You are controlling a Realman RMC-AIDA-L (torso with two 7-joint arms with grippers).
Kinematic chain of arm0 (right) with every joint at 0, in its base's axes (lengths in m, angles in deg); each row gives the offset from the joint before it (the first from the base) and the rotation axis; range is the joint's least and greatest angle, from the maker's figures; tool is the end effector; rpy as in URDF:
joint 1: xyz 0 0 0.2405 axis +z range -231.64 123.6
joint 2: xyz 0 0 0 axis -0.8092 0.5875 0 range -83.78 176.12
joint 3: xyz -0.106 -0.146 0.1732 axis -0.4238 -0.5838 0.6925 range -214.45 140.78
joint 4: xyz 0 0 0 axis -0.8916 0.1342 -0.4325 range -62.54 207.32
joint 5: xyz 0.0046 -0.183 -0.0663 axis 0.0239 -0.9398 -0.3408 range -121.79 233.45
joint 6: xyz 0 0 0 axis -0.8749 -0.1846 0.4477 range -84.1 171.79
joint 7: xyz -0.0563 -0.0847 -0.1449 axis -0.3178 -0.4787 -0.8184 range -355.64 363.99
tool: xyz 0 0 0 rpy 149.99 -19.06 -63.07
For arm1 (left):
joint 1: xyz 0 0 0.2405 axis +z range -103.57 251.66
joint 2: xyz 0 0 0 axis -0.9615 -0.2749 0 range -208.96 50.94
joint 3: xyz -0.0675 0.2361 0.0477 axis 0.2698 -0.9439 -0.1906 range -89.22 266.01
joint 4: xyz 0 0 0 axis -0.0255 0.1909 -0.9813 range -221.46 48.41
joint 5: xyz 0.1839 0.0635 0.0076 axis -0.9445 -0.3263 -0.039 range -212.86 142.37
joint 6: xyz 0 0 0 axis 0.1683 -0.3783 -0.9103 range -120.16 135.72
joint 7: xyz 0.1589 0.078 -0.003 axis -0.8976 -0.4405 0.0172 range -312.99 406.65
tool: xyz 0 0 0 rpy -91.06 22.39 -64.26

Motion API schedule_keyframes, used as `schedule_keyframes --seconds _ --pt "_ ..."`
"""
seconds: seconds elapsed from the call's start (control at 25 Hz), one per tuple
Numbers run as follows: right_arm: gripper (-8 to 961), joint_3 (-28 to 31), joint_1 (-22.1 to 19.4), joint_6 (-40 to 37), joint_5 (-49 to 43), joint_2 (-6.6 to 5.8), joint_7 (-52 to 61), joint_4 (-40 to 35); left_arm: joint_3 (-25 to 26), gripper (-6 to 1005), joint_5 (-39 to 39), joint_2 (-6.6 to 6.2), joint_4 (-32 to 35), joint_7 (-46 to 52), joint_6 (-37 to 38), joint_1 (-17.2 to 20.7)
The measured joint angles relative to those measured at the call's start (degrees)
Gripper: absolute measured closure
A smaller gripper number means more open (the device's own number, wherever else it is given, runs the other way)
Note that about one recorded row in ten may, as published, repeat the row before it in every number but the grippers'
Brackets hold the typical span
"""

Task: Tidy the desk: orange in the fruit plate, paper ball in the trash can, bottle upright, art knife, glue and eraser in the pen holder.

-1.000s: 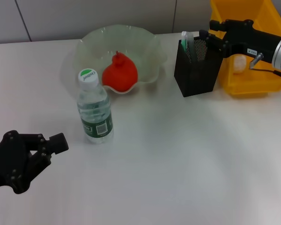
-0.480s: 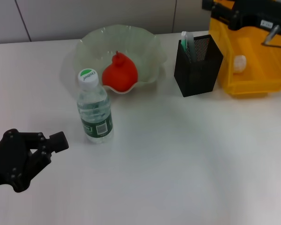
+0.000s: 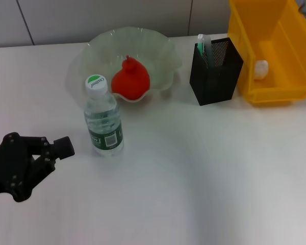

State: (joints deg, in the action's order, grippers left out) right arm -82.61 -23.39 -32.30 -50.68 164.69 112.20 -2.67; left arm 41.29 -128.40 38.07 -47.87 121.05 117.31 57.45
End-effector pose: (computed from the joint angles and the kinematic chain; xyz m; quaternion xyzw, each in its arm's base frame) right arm 0.1470 0.4008 0.0982 -0.8901 0.1732 0.2703 0.3235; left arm -0.2298 0.2461 0.0142 -0.8954 -0.1697 -0.4051 0.0734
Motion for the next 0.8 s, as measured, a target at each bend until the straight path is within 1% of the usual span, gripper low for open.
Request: schedule_keyframes --seconds 0.08,0.12,0.16,0.2,0.32,0.52,0.56,0.6,0.72,0.76,0.8 --pt "579 0.28 0.26 -1.62 0.02 -0.73 4.32 -2.43 -0.01 1001 0.00 -0.11 0.01 0.09 0.05 -0.21" --pt "579 0.33 0.37 -2.45 0.21 -1.28 6.59 -3.45 -0.01 1001 0.00 -0.29 0.03 0.22 0.14 -0.49" --pt "579 0.41 0.47 -3.74 0.83 -2.44 9.65 -4.46 0.14 1001 0.01 -0.53 0.07 0.51 0.41 -1.02" --pt "580 0.41 0.47 -3.74 0.83 -2.44 9.65 -4.46 0.32 1001 0.03 -0.66 0.09 0.62 0.55 -1.28" --pt "580 1.70 0.72 -5.62 1.95 -3.69 11.75 -4.50 0.59 1001 0.08 -1.04 0.11 0.68 0.74 -1.71" --pt "581 6.49 1.64 -10.46 2.44 -4.84 12.92 -2.95 0.60 1001 0.09 -1.18 0.11 0.71 0.75 -1.83" --pt "581 7.65 1.85 -12.66 2.45 -5.19 13.32 -2.73 0.61 1001 0.09 -1.32 0.11 0.81 0.77 -2.00" --pt "581 7.65 1.85 -12.66 2.45 -5.19 13.32 -2.73 0.62 1001 0.09 -1.76 0.31 1.56 0.81 -2.31" --pt "582 9.41 1.57 -16.75 2.53 -5.41 13.61 -2.73 0.62 1001 0.09 -1.83 0.72 1.78 0.86 -2.48" --pt "582 10.20 1.02 -19.32 2.81 -5.42 13.61 -2.73 0.62 1001 0.05 -1.85 0.92 1.84 0.82 -2.91" --pt "589 10.20 1.02 -19.32 2.81 -5.42 13.61 -2.73 0.62 1001 0.05 -1.85 0.92 1.84 0.82 -2.91"
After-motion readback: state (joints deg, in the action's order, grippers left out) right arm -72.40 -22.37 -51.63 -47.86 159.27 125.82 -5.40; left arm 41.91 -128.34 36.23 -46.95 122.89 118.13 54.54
